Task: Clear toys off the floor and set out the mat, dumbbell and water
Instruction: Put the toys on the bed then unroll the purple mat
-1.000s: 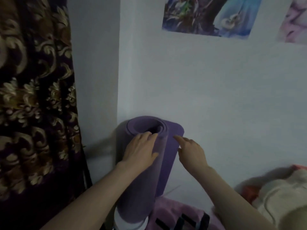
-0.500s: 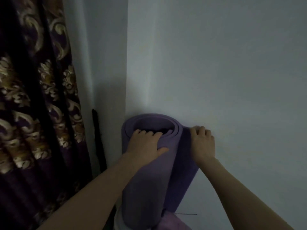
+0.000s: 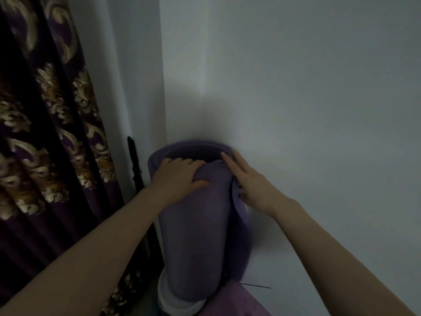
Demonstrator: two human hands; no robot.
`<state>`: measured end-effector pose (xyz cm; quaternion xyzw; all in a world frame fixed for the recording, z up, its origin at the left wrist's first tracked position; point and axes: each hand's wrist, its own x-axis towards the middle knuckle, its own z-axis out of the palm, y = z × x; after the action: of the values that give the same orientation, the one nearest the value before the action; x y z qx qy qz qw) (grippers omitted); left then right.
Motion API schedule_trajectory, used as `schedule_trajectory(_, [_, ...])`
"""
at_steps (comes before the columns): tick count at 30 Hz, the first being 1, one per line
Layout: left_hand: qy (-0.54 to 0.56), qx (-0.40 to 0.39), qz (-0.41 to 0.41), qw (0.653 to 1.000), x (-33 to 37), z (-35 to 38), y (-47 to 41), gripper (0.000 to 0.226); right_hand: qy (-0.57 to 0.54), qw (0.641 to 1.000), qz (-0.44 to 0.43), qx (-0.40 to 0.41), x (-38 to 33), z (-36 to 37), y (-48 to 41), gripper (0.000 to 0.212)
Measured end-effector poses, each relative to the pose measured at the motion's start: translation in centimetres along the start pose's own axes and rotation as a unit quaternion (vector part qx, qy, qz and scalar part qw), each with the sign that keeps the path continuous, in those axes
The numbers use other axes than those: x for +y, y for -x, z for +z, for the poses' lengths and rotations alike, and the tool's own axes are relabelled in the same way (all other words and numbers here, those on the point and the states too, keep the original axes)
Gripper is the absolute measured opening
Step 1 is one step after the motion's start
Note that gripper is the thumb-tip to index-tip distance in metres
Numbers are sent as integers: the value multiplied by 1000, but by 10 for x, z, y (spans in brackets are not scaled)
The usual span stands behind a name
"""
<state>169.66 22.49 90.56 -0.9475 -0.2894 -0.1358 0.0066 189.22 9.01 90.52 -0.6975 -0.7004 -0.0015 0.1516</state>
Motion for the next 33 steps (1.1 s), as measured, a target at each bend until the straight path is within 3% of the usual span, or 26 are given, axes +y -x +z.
schedule_trajectory(3, [-23,14,15,1000,5,0,6,83,123,992,-30,10,0,-6,-15,117])
schedule_trajectory(5, [-28,12,12,999,6,-1,14,81,202,977,-57,31,0,-11,-24,109])
schedule_trajectory(11, [0,24,17,1000,8,-8,52,66,218,967,-130,33,-23,-11,-31,77])
schedule_trajectory(16, [-19,83,-14,996,2,-30,95,67,248,956,-155,41,-67,-27,-30,80])
schedule_trajectory(27, [-75,185,-111,974,-36,-118,293,62,164,950,-267,2,-266,-43,-2,77])
schedule_trajectory(33, [-124,151,-244,950,-34,-149,464,71,150,896,-417,-18,-411,7,35,66])
